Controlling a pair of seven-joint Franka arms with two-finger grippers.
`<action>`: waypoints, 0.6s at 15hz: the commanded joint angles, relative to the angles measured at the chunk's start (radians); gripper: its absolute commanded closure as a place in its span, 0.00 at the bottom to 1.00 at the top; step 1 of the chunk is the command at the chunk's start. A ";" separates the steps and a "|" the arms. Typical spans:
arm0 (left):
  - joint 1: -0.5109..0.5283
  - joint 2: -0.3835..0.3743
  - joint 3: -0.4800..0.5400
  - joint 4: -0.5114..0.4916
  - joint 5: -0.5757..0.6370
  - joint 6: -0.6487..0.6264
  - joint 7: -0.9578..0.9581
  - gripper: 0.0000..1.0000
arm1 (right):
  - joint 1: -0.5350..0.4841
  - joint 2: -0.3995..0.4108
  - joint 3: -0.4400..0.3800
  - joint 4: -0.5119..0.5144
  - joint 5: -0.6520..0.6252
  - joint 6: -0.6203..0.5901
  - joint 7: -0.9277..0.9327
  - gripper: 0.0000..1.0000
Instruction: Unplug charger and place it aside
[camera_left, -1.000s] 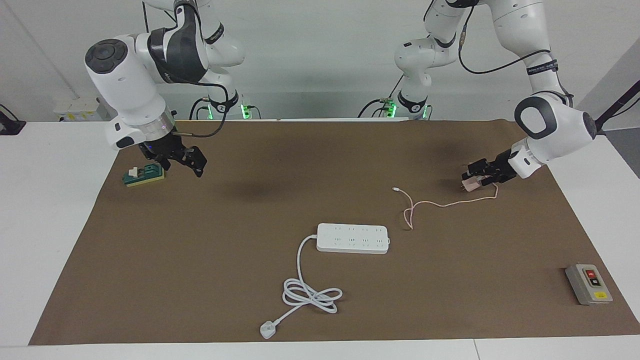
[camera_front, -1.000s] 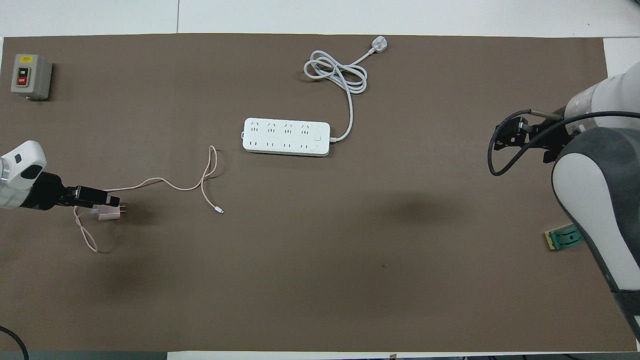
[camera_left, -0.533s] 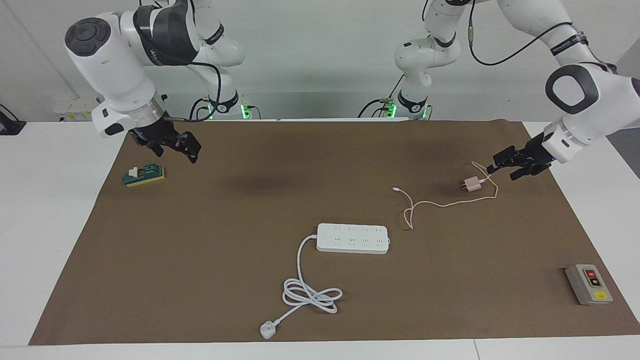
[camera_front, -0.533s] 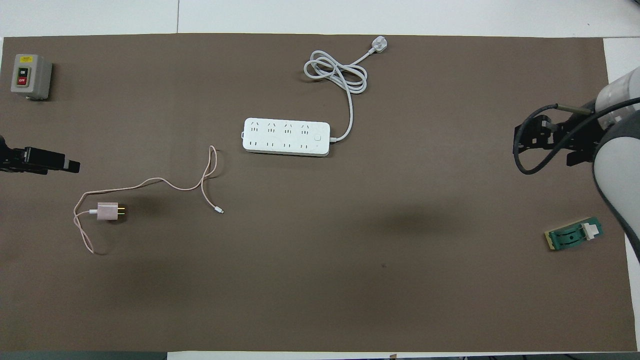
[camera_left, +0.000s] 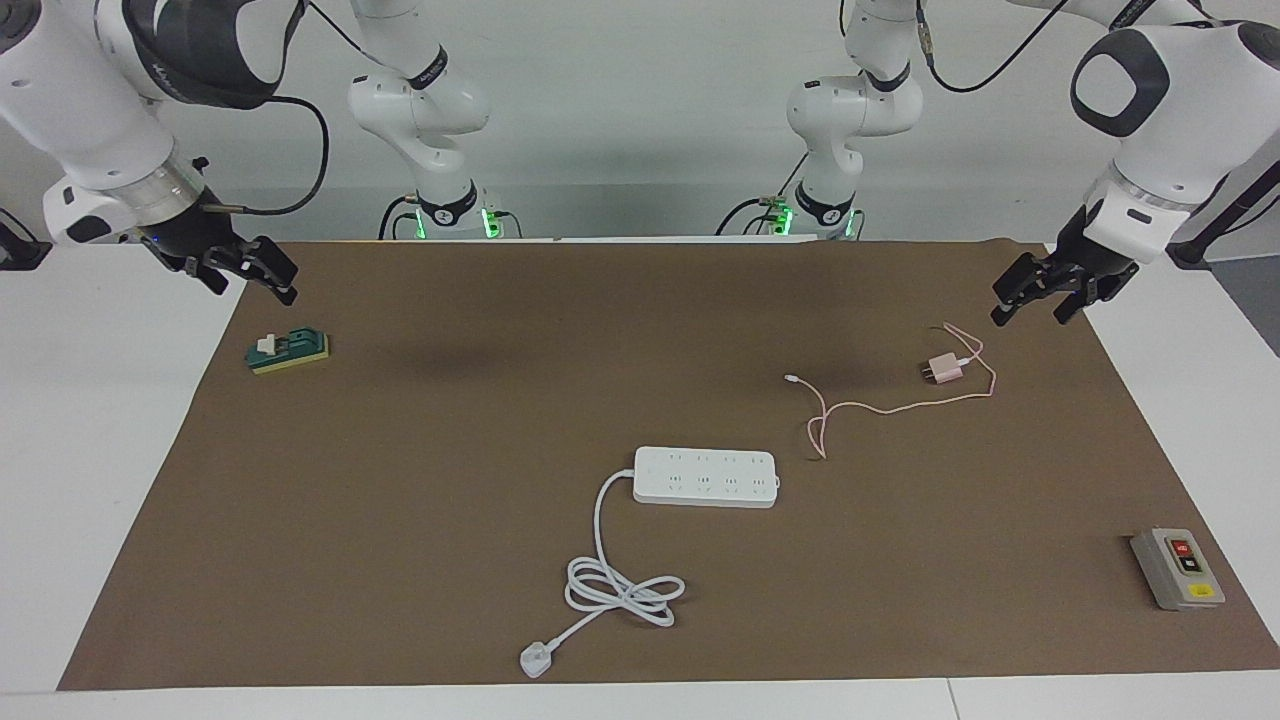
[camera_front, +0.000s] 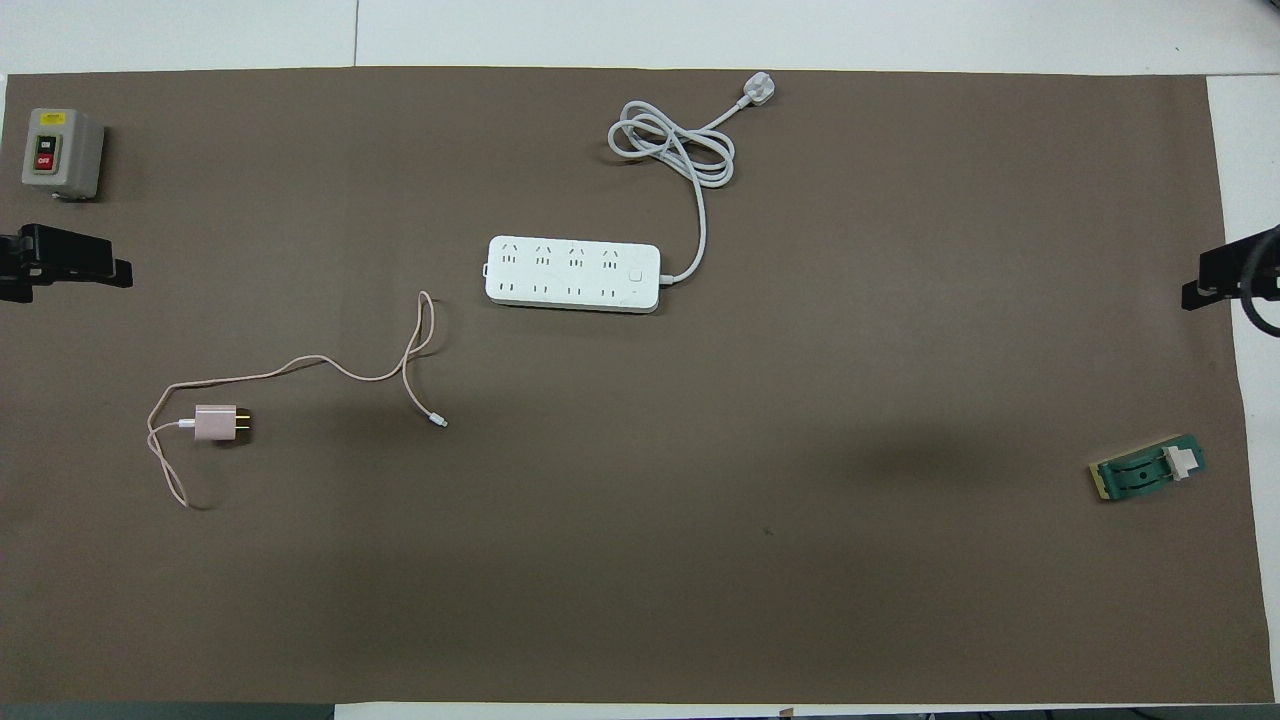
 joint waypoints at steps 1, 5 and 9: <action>-0.036 -0.040 0.012 0.001 0.064 -0.023 -0.058 0.00 | -0.014 0.004 0.008 0.056 0.006 -0.025 -0.047 0.00; -0.055 -0.098 0.010 -0.011 0.081 -0.067 -0.078 0.00 | 0.007 0.004 0.028 0.025 0.001 -0.018 -0.122 0.00; -0.058 -0.095 0.001 0.010 0.135 -0.115 -0.069 0.00 | -0.005 0.010 0.028 0.025 0.003 -0.041 -0.123 0.00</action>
